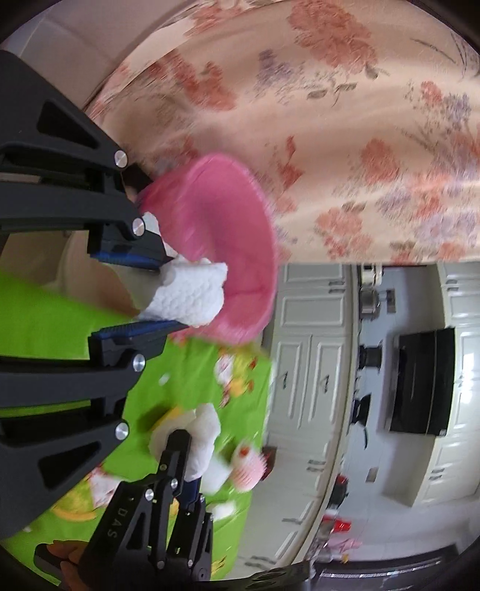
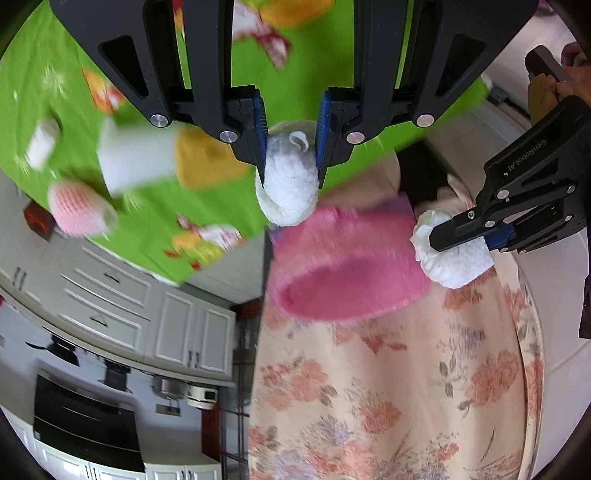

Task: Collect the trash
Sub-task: 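Carry both tissues over the pink wastebasket and open both grippers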

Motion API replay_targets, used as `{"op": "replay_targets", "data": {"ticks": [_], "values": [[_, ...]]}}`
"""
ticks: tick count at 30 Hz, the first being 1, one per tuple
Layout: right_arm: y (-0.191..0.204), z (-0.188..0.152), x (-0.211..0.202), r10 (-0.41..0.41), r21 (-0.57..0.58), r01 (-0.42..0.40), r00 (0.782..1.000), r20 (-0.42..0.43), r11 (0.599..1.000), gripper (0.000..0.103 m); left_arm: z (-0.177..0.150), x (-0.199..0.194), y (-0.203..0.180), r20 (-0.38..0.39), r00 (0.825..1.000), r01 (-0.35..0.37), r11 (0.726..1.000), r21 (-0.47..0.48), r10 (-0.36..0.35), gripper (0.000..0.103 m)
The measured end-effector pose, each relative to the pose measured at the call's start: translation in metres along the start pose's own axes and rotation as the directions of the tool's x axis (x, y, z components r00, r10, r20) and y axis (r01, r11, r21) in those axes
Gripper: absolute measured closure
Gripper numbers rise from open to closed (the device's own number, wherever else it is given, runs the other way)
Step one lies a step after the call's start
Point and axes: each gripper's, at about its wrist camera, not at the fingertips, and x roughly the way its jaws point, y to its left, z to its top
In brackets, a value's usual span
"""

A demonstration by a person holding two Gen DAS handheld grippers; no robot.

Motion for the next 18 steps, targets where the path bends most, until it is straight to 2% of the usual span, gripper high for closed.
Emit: {"op": "replay_targets", "data": {"ticks": [8, 16, 17, 18], "values": [[0.019, 0.062, 0.041, 0.056, -0.054, -0.054, 0.998, 0.038, 0.997, 0.079, 0.052, 0.044, 0.057, 0.022, 0.998, -0.063, 0.997, -0.036, 0.063, 0.076], [0.034, 0.095, 0.082, 0.098, -0.096, -0.094, 0.995, 0.036, 0.991, 0.078, 0.085, 0.087, 0.093, 0.012, 0.998, -0.067, 0.993, -0.095, 0.068, 0.073], [0.035, 0.098, 0.085, 0.105, -0.097, -0.101, 0.994, 0.033, 0.990, 0.074, 0.088, 0.090, 0.096, 0.009, 0.998, -0.067, 0.992, -0.105, 0.068, 0.071], [0.035, 0.100, 0.089, 0.112, -0.096, -0.109, 0.993, 0.029, 0.989, 0.066, 0.091, 0.093, 0.100, 0.008, 0.998, -0.068, 0.992, -0.110, 0.069, 0.063]]}}
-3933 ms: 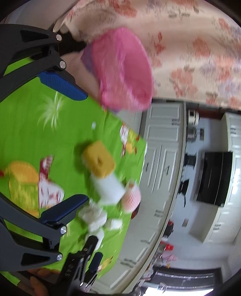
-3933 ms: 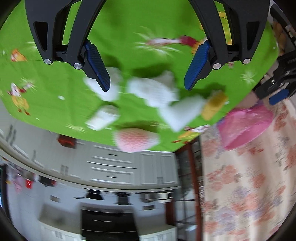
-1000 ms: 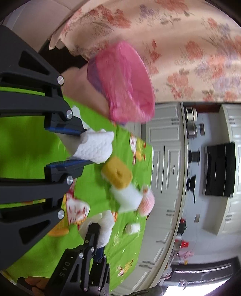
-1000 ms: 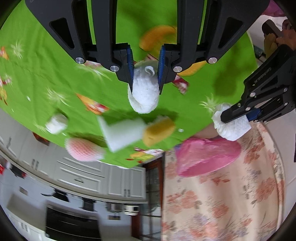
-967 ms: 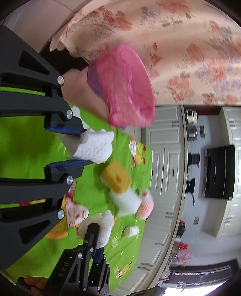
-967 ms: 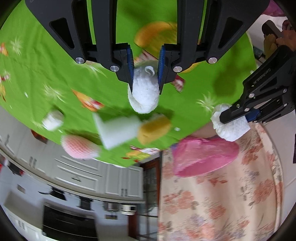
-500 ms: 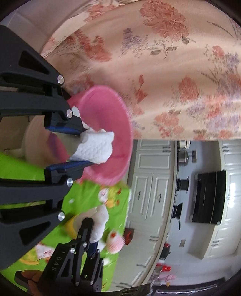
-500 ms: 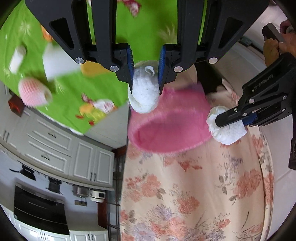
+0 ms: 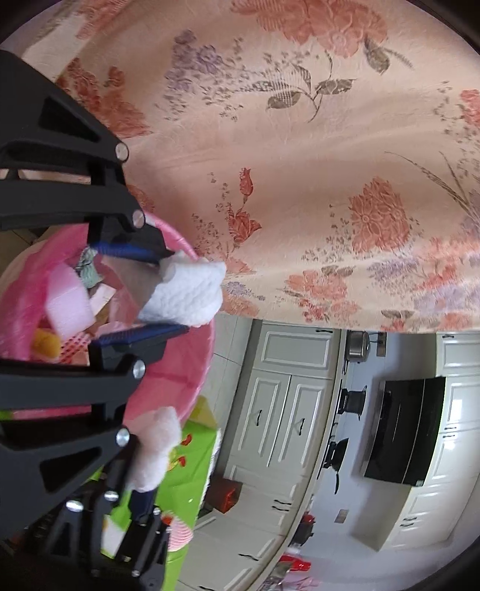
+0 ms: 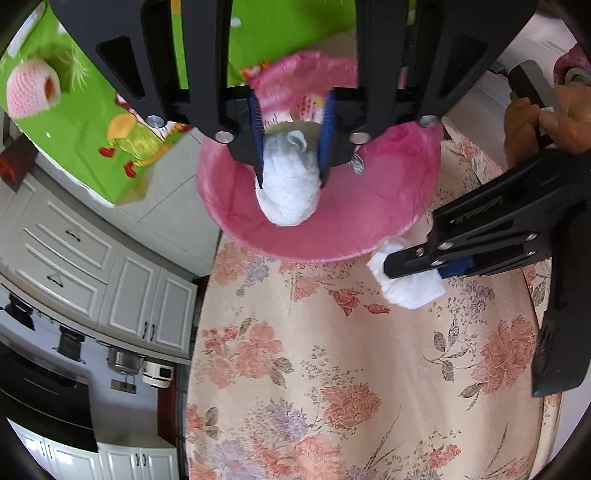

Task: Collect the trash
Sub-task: 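Carry both tissues over the pink wastebasket and open both grippers, then move both open grippers back over the table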

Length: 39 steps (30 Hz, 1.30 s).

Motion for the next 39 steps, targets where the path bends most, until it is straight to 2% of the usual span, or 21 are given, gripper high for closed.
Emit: {"op": "replay_targets", "data": {"ticks": [1, 2, 3, 5, 9, 16, 21, 28, 39], "values": [[-0.001, 0.002, 0.003, 0.004, 0.004, -0.004, 1.000, 0.001, 1.000, 0.058, 0.003, 0.003, 0.003, 0.003, 1.000, -0.006, 1.000, 0.001, 0.006, 0.051], [-0.003, 0.004, 0.004, 0.007, 0.009, -0.007, 1.000, 0.005, 1.000, 0.036, 0.006, 0.005, 0.004, 0.011, 1.000, -0.016, 1.000, 0.002, 0.016, 0.046], [-0.006, 0.005, 0.004, 0.018, 0.022, -0.019, 1.000, 0.020, 1.000, 0.030, 0.008, 0.005, 0.005, 0.019, 0.999, -0.025, 1.000, 0.002, 0.025, 0.038], [-0.008, 0.007, 0.002, 0.027, 0.033, -0.029, 0.999, 0.040, 0.999, 0.030, 0.012, 0.003, 0.009, 0.040, 0.998, -0.047, 0.999, -0.002, 0.047, 0.032], [-0.013, 0.004, -0.009, -0.012, 0.021, 0.010, 0.998, 0.066, 1.000, 0.030, 0.011, -0.003, 0.012, 0.055, 0.994, -0.094, 0.995, -0.014, 0.094, 0.022], [-0.031, -0.013, -0.035, -0.065, 0.067, 0.060, 0.995, 0.078, 0.996, 0.030, -0.004, -0.019, 0.002, 0.050, 0.991, -0.121, 0.992, -0.030, 0.122, 0.006], [-0.042, -0.033, -0.058, -0.116, 0.107, 0.108, 0.991, 0.072, 0.988, 0.029, -0.016, -0.036, -0.017, 0.050, 0.994, -0.091, 0.996, -0.022, 0.092, 0.005], [-0.071, -0.078, -0.104, -0.200, 0.211, 0.183, 0.978, 0.064, 0.960, 0.028, -0.042, -0.049, -0.064, 0.015, 1.000, 0.019, 1.000, -0.013, -0.019, 0.005], [-0.126, -0.153, -0.164, -0.343, 0.326, 0.328, 0.939, -0.011, 0.887, 0.028, -0.077, -0.040, -0.159, -0.043, 0.984, 0.174, 0.981, 0.085, -0.171, 0.005]]}}
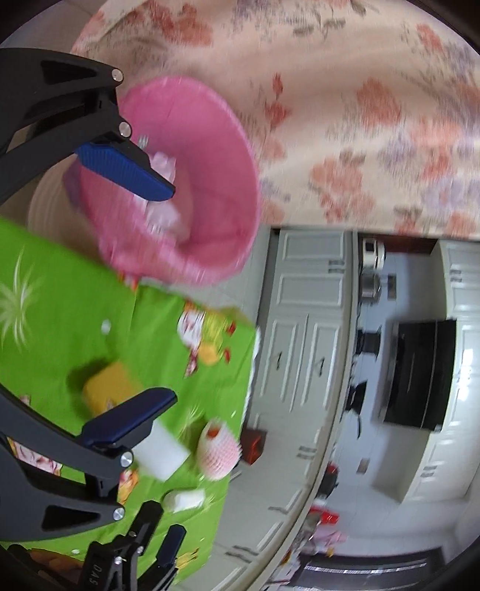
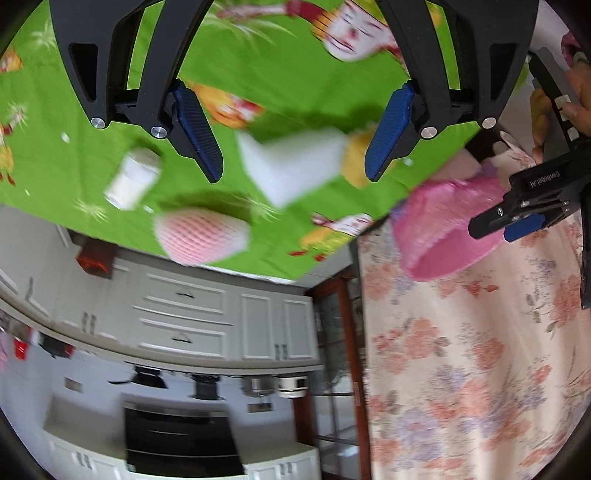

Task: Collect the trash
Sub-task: 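Move both open grippers back over the table, then grasp a yellow sponge with the left gripper while the right grasps a white foam block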

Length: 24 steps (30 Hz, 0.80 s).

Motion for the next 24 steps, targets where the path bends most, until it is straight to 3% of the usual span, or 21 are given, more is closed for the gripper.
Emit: {"op": "replay_targets", "data": {"ticks": [9, 20, 23, 24], "values": [[-0.043, -0.027, -0.011, -0.076, 0.061, 0.078, 0.997, -0.027, 0.995, 0.028, -0.025, 0.046, -0.060, -0.093, 0.992, 0.096, 0.988, 0.124, -0.085, 0.005], [-0.056, -0.031, -0.002, -0.077, 0.094, 0.081, 0.996, -0.044, 0.992, 0.028, -0.037, 0.081, -0.080, -0.208, 0.970, 0.153, 0.982, 0.113, -0.128, 0.005], [-0.058, -0.033, 0.002, -0.080, 0.096, 0.085, 0.995, -0.056, 0.992, 0.028, -0.040, 0.087, -0.083, -0.230, 0.961, 0.180, 0.979, 0.098, -0.154, 0.014], [-0.059, -0.034, 0.003, -0.081, 0.097, 0.086, 0.995, -0.059, 0.992, 0.028, -0.040, 0.087, -0.085, -0.233, 0.959, 0.191, 0.976, 0.102, -0.164, 0.031]]}}
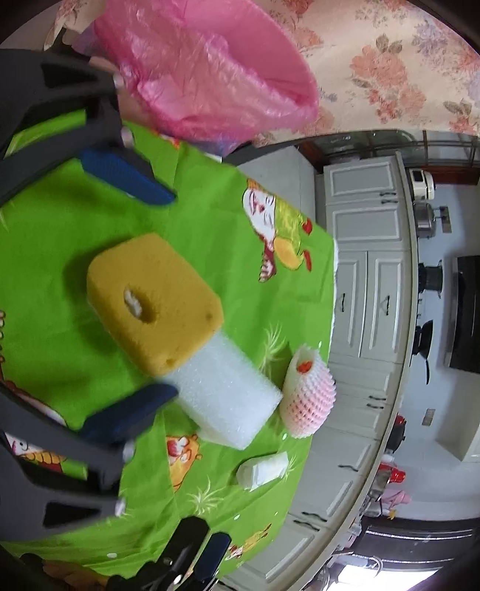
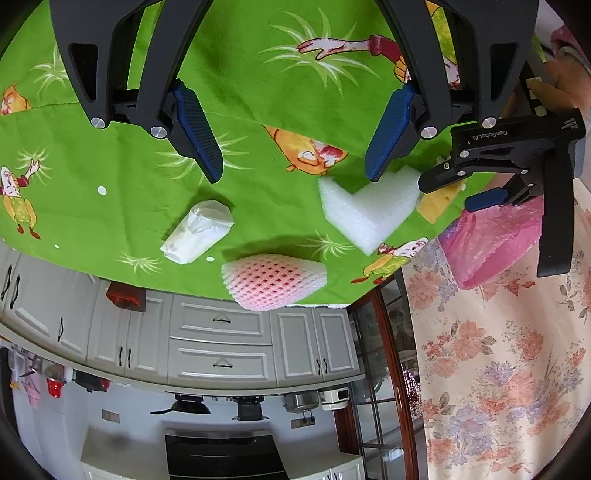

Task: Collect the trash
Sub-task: 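Grasp a yellow sponge with the left gripper while the right grasps a white foam block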

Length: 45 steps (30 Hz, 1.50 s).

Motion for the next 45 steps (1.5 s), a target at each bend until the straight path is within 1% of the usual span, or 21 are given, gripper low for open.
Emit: {"op": "replay_targets", "data": {"ticks": [1, 2, 3, 5, 7, 9, 15, 19, 21, 23, 24, 27, 30, 34, 37, 39, 41, 45], "values": [[-0.001, 0.000, 0.002, -0.001, 0.004, 0.001, 1.000, -0.004, 1.000, 0.028, 0.000, -0.001, -0.002, 0.004, 1.000, 0.020, 1.000, 0.010, -0.020, 0.043], [-0.001, 0.000, 0.004, 0.000, 0.009, 0.000, 1.000, -0.009, 1.000, 0.028, -0.001, -0.002, -0.004, 0.012, 1.000, 0.020, 1.000, 0.020, -0.020, 0.045], [-0.001, 0.000, 0.005, 0.001, 0.012, -0.001, 1.000, -0.012, 1.000, 0.028, -0.002, -0.005, -0.006, 0.022, 1.000, 0.014, 0.999, 0.029, -0.015, 0.052], [0.001, 0.000, 0.009, 0.004, 0.015, -0.004, 1.000, -0.018, 1.000, 0.028, -0.004, -0.010, -0.006, 0.040, 0.999, 0.014, 0.999, 0.032, -0.015, 0.058], [0.006, 0.002, 0.012, 0.010, 0.010, -0.009, 1.000, -0.022, 1.000, 0.028, -0.007, -0.017, -0.001, 0.062, 0.998, 0.014, 1.000, 0.020, -0.015, 0.065], [0.014, 0.003, 0.017, 0.013, 0.003, -0.013, 1.000, -0.026, 1.000, 0.028, -0.010, -0.026, 0.004, 0.082, 0.997, 0.011, 1.000, 0.012, -0.012, 0.069], [0.041, 0.007, 0.029, 0.028, 0.000, -0.028, 0.999, -0.033, 1.000, 0.028, -0.022, -0.060, 0.030, 0.142, 0.990, -0.007, 1.000, -0.016, 0.009, 0.072], [0.067, 0.011, 0.040, 0.028, 0.005, -0.028, 0.999, -0.040, 1.000, 0.026, -0.029, -0.075, 0.048, 0.155, 0.988, -0.015, 1.000, -0.024, 0.018, 0.072], [0.078, 0.011, 0.045, 0.007, 0.012, -0.007, 0.999, -0.039, 1.000, 0.024, -0.032, -0.082, 0.057, 0.162, 0.987, -0.018, 1.000, -0.024, 0.021, 0.072], [0.090, 0.013, 0.050, -0.045, 0.004, 0.045, 0.999, -0.029, 0.999, 0.023, -0.035, -0.086, 0.064, 0.165, 0.986, -0.013, 1.000, -0.026, 0.017, 0.072], [0.098, 0.015, 0.052, -0.085, -0.013, 0.085, 0.996, -0.016, 0.996, 0.021, -0.036, -0.089, 0.068, 0.166, 0.986, -0.010, 1.000, -0.029, 0.015, 0.072], [0.109, 0.024, 0.057, -0.132, -0.029, 0.133, 0.991, 0.005, 0.991, 0.019, -0.036, -0.094, 0.080, 0.172, 0.985, 0.004, 0.999, -0.043, 0.003, 0.072], [0.115, 0.038, 0.067, -0.172, -0.026, 0.173, 0.985, 0.024, 0.985, 0.019, -0.036, -0.099, 0.087, 0.181, 0.983, 0.023, 0.998, -0.051, -0.014, 0.072], [0.119, 0.046, 0.083, -0.231, -0.035, 0.232, 0.973, 0.025, 0.972, 0.019, -0.035, -0.103, 0.087, 0.184, 0.982, 0.053, 0.997, -0.052, -0.042, 0.072], [0.117, 0.046, 0.096, -0.265, -0.036, 0.265, 0.964, 0.002, 0.964, 0.019, -0.036, -0.101, 0.084, 0.174, 0.982, 0.077, 0.996, -0.041, -0.068, 0.072], [0.113, 0.045, 0.105, -0.263, -0.030, 0.262, 0.964, -0.048, 0.965, 0.019, -0.037, -0.099, 0.080, 0.168, 0.982, 0.087, 0.996, -0.035, -0.080, 0.072], [0.111, 0.044, 0.106, -0.254, -0.036, 0.252, 0.965, -0.068, 0.967, 0.019, -0.036, -0.096, 0.075, 0.164, 0.983, 0.090, 0.996, -0.026, -0.085, 0.072], [0.100, 0.036, 0.090, -0.227, -0.052, 0.223, 0.968, -0.110, 0.973, 0.019, -0.032, -0.093, 0.070, 0.166, 0.982, 0.095, 0.995, -0.033, -0.089, 0.072]]}}
